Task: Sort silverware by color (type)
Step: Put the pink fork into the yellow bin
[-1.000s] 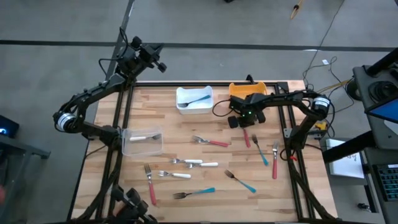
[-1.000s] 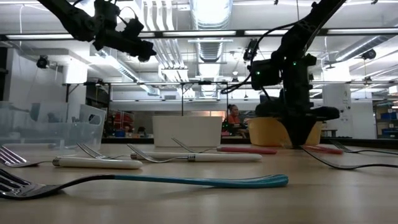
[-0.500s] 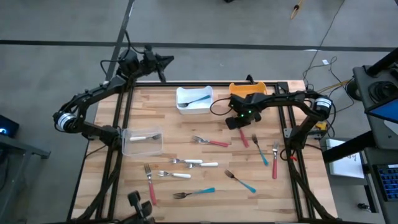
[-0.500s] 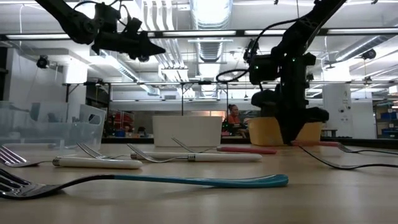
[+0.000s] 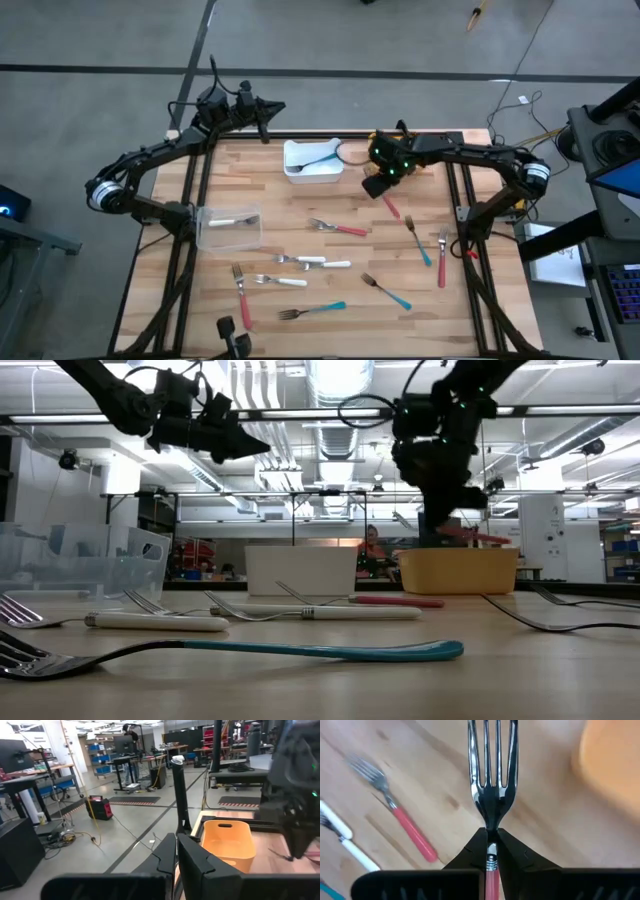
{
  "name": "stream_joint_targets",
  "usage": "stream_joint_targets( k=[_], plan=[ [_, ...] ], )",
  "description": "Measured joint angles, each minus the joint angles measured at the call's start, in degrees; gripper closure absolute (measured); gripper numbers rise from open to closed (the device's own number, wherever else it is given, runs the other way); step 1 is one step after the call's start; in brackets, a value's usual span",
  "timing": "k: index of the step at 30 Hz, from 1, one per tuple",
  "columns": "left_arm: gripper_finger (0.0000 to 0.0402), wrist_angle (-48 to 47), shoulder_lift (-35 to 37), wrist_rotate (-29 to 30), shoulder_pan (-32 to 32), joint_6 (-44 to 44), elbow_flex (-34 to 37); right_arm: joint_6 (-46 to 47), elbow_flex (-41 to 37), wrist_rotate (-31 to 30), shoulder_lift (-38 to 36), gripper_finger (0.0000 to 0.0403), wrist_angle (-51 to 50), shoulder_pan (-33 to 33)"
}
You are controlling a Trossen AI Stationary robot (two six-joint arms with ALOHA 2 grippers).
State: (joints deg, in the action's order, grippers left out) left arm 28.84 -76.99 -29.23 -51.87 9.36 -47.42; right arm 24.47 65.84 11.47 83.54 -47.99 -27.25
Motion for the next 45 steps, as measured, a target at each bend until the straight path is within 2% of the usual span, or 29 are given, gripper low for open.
stream_joint_targets(
  k=[5,10,17,23,29,36,45],
  plan=[
    [0.0402,0.00,0.00,0.00,0.23,0.56,0.00,-13.19,11.23,-1.86,4.09,0.0390,-9.64,-2.76],
    [0.0402,0.41,0.04,0.07,0.23,0.59,0.00,-26.45,23.17,-6.91,10.27,0.0390,-18.57,-6.17],
    [0.0402,0.29,0.18,-0.24,0.23,-0.38,0.00,-50.01,34.39,-7.03,17.36,0.0390,-17.34,-12.50],
    [0.0402,-0.15,0.22,-8.49,0.27,-4.88,0.78,-66.69,40.77,-7.21,20.74,0.0390,-18.12,-18.26],
    [0.0402,-0.19,0.22,-10.41,0.32,-5.61,3.25,-76.23,42.23,-7.09,22.46,0.0390,-22.31,-23.11],
    [0.0402,0.19,0.26,-10.30,0.30,-5.47,3.31,-79.72,38.46,-7.20,23.11,0.0390,-26.90,-28.24],
    [0.0402,2.60,0.28,-8.52,0.30,-5.44,3.30,-84.49,32.03,-6.95,23.18,0.0390,-23.17,-28.02]
  ],
)
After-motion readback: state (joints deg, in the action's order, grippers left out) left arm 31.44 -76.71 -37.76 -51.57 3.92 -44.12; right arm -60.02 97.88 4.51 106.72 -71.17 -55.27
